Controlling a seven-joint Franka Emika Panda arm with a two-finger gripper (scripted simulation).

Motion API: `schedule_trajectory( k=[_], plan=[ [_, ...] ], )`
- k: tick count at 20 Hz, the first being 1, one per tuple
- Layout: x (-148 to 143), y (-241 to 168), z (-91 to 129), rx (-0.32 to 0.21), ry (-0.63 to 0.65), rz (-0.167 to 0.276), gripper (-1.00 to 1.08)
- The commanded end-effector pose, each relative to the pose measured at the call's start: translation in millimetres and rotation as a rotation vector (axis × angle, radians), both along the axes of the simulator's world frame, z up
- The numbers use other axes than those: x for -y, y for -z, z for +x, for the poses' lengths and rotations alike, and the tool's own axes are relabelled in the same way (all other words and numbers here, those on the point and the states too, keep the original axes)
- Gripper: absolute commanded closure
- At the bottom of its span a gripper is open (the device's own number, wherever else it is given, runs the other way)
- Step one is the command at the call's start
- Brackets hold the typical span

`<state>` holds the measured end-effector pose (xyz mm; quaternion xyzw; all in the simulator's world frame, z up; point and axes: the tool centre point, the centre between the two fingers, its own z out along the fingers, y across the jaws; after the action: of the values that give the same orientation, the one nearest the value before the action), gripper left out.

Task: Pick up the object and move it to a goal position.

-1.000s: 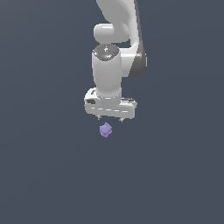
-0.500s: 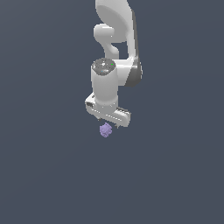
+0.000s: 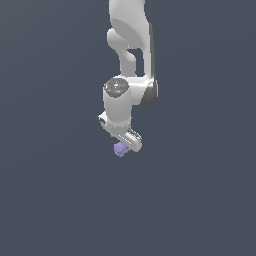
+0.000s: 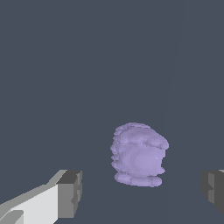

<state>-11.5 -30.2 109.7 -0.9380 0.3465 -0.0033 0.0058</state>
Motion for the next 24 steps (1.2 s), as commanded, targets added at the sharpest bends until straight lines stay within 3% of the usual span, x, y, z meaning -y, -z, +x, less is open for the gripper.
schedule_trajectory(
  k=[1,15,24],
  plan=[
    [2,6,-2,-0.004,0.046,-0.003,-0.92],
    [6,20,-6,-0.011,0.117,-0.008,-0.92],
    [6,59,-8,-0.011,0.121,-0.008,-0.92]
  ],
)
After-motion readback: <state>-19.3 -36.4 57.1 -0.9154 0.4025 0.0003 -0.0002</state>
